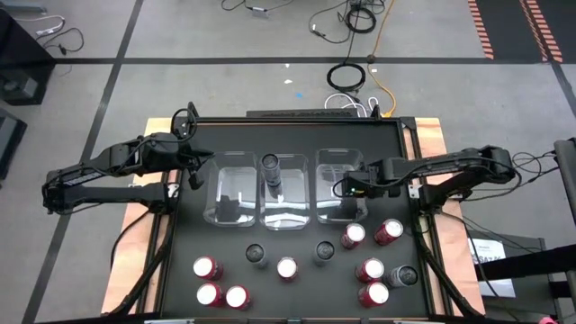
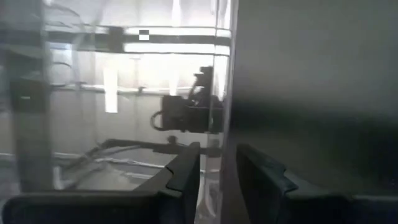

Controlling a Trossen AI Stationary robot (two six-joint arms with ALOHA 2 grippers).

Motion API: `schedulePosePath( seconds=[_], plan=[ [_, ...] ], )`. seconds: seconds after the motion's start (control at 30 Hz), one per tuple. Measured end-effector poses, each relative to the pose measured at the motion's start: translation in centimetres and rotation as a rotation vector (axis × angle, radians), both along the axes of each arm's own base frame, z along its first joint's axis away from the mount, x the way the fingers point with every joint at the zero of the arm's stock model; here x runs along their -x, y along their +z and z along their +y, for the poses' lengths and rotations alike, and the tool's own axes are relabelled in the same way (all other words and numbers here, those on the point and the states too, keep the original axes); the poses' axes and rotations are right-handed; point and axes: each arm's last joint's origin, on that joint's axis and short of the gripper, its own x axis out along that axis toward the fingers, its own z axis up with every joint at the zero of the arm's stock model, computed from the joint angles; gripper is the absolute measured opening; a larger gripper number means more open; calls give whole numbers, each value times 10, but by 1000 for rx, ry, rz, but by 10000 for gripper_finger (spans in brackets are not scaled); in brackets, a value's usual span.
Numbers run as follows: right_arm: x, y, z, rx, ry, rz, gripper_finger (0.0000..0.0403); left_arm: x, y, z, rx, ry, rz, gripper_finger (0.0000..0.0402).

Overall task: Sort soda cans
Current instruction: Adjust the right transparent bin, then put the top right red soda can into the right transparent bin

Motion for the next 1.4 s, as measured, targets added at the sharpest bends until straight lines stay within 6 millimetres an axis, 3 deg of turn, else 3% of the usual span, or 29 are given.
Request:
schedulePosePath(
  seconds=[0.47, 0.63, 0.87, 1.13, 1.4],
  plan=[
    [47, 44, 1, 28, 12, -150, 106, 0, 0, 0, 0, 0, 0, 52],
    [61, 51, 1, 34, 12, -162, 105, 0, 0, 0, 0, 0, 0, 52],
    [65, 53, 1, 35, 31, -169, 112, 0, 0, 0, 1, 0, 0, 52],
    [81, 51, 1, 33, 113, -13, 157, 0, 0, 0, 2, -1, 0, 52],
    [97, 57, 2, 52, 224, -2, 249, 0, 0, 0, 2, -2, 0, 52]
  ],
)
